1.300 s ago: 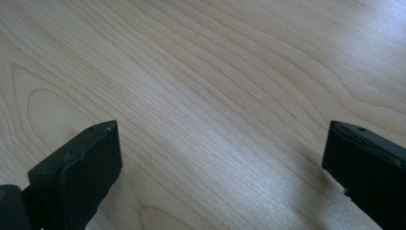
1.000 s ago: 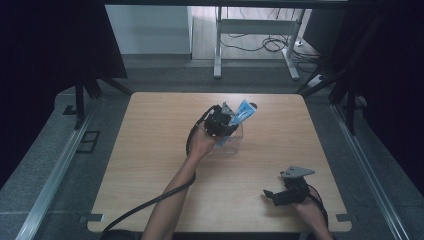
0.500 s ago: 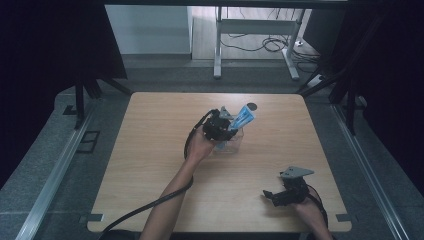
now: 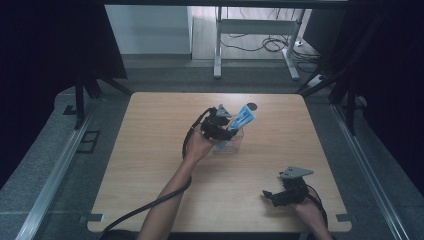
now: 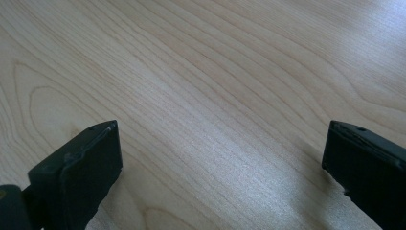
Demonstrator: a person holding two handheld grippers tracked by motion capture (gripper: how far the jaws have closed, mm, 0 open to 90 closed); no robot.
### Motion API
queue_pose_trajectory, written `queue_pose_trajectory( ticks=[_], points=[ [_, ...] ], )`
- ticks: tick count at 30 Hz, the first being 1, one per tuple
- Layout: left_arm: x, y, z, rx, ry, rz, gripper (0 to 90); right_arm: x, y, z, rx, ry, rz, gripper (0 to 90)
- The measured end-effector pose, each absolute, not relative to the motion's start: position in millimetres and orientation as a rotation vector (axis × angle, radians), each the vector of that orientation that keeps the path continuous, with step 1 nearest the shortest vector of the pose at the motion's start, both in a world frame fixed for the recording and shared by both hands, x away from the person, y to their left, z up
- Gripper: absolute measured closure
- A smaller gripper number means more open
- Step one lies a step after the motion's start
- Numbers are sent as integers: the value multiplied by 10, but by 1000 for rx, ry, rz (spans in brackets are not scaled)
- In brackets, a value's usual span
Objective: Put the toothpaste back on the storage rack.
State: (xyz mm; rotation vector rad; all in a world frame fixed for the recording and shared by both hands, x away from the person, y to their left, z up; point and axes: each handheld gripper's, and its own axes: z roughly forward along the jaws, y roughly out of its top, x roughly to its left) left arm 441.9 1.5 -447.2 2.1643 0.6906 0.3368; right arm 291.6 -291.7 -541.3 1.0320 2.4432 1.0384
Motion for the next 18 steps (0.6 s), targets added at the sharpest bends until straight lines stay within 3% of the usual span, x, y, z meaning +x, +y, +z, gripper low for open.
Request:
queue_pose_trajectory(
  ticks=[10,18],
  points=[
    [4406,29,-4446,2155,698,299,301,2912,-2917,-5405,1033,2434,1044,1],
    [4393,60,-4428,2146,697,235,255,2912,-2915,-5405,1033,2434,1044,1]
  ],
)
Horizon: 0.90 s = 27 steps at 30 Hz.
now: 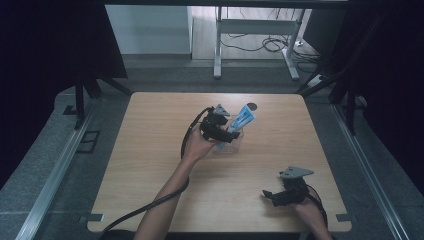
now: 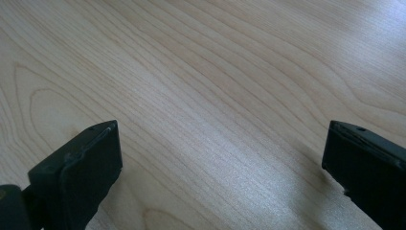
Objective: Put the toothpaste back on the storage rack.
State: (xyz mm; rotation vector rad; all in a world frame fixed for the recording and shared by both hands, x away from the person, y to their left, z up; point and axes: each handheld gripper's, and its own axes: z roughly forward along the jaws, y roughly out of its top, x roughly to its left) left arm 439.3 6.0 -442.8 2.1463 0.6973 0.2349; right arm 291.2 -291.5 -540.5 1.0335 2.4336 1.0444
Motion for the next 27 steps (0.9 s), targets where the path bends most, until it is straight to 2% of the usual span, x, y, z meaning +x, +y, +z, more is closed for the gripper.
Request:
queue_pose_trajectory(
  ticks=[12,27],
  points=[
    [4336,137,-4411,2125,647,219,146,2910,-2914,-5401,1032,2425,1048,1],
    [4179,205,-4358,2162,626,251,131,2906,-2910,-5390,1028,2413,1056,1]
  ],
)
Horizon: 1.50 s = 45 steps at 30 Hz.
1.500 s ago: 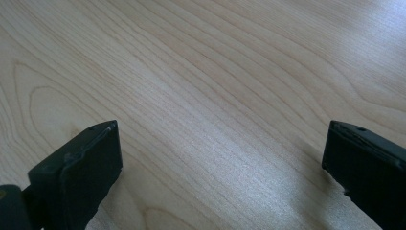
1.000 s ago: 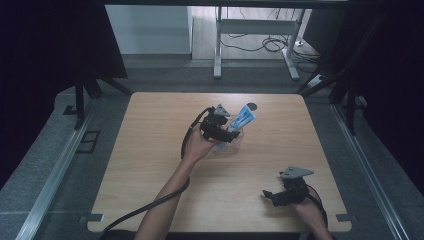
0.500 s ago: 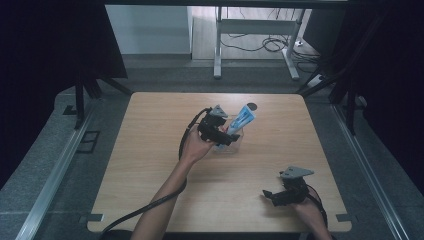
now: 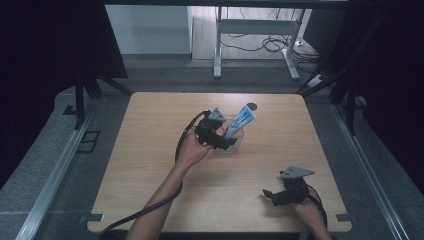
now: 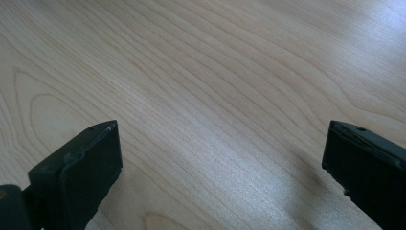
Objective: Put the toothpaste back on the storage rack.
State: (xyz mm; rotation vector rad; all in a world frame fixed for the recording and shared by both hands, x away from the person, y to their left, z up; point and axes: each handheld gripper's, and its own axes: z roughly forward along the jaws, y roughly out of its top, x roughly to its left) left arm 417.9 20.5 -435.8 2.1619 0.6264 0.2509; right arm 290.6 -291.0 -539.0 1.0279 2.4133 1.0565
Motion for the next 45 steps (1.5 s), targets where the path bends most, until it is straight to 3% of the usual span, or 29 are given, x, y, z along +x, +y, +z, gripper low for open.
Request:
queue_pose_trajectory(
  ticks=[45],
  points=[
    [3405,1123,-4756,2185,758,302,132,2896,-2874,-5394,1018,2423,1038,1]
  ],
)
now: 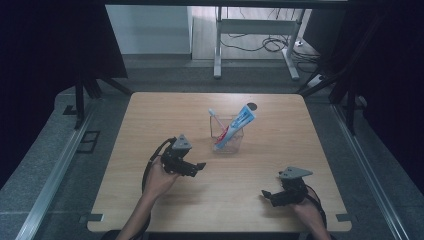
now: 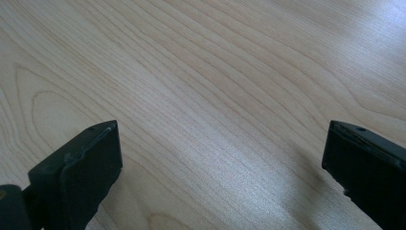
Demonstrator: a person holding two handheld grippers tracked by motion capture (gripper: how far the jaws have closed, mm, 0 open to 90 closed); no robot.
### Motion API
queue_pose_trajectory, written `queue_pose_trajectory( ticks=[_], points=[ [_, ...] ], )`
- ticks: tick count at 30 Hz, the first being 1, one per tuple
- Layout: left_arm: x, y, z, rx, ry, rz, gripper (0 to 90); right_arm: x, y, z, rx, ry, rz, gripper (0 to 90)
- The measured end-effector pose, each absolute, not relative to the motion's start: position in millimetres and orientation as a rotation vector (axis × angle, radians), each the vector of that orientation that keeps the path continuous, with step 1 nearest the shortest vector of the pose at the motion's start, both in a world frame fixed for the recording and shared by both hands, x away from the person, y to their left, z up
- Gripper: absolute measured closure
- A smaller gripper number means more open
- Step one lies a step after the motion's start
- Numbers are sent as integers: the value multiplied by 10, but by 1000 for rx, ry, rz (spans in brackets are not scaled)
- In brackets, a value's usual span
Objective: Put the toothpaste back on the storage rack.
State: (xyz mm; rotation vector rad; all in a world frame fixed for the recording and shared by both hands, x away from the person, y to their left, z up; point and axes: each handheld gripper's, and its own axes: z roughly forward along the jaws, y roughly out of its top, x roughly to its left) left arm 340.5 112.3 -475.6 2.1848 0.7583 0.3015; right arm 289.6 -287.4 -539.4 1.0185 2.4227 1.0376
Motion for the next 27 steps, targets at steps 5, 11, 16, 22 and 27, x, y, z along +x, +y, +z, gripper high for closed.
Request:
queue_pose_trajectory(
  ticks=[5,11,16,22,27],
  points=[
    [3339,1239,-4884,2191,798,313,132,2894,-2871,-5396,1021,2423,1034,1],
    [3272,1350,-5038,2177,849,298,133,2891,-2866,-5398,1024,2424,1032,1],
    [3228,1371,-5168,2223,883,320,134,2889,-2861,-5398,1022,2426,1030,1],
    [3198,1360,-5267,2249,922,313,133,2889,-2859,-5403,1017,2435,1028,1],
    [3183,1354,-5302,2270,942,336,133,2889,-2860,-5409,1012,2442,1025,1]
  ],
)
